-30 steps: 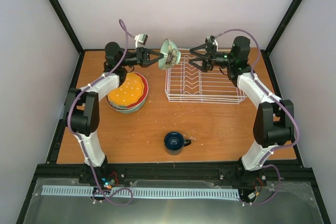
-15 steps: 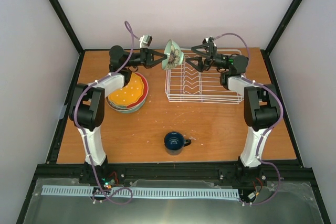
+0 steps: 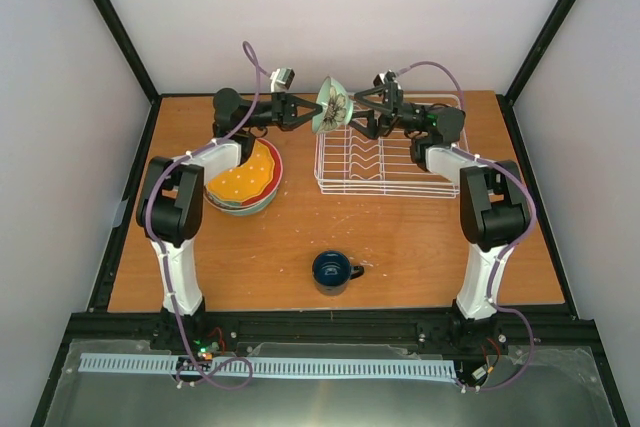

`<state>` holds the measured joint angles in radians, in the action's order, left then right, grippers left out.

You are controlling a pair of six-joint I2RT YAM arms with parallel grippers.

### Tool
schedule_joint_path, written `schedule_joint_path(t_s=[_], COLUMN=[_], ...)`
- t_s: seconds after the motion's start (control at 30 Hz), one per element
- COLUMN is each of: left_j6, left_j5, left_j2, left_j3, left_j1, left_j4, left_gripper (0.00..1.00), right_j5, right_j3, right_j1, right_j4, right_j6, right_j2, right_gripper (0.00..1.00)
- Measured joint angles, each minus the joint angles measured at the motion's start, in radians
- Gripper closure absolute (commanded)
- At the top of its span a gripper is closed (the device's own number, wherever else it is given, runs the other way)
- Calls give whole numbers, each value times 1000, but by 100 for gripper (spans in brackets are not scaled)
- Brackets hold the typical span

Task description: Load the mixed dishes into the dish rack

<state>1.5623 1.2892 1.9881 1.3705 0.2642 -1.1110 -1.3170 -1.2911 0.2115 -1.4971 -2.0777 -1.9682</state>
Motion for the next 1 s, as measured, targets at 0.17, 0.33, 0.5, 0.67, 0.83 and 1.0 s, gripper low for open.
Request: schedule_joint_path(t_s=[0.17, 0.33, 0.5, 0.67, 0.83, 1.0], left_j6=[0, 1, 0, 1, 1, -1], left_j5=[-3, -4, -9, -11, -13, -13], left_j2=[16, 16, 16, 16, 16, 16], left_j3=[0, 0, 0, 0, 0, 0], left_j1=[10, 11, 11, 6, 6, 6], left_j4=[0, -3, -19, -20, -20, -18], left_gripper=[99, 99, 99, 99, 99, 99], right_j5=[-2, -2, -4, 0, 3, 4], right_j3=[-16, -25, -24, -18, -17, -14], right_j1=[19, 35, 39, 37, 37, 37], right_j4=[0, 0, 0, 0, -1, -1], right_j6=[0, 0, 0, 0, 0, 0], right_j2=[0, 0, 0, 0, 0, 0], right_gripper=[12, 14, 27, 33, 28, 31])
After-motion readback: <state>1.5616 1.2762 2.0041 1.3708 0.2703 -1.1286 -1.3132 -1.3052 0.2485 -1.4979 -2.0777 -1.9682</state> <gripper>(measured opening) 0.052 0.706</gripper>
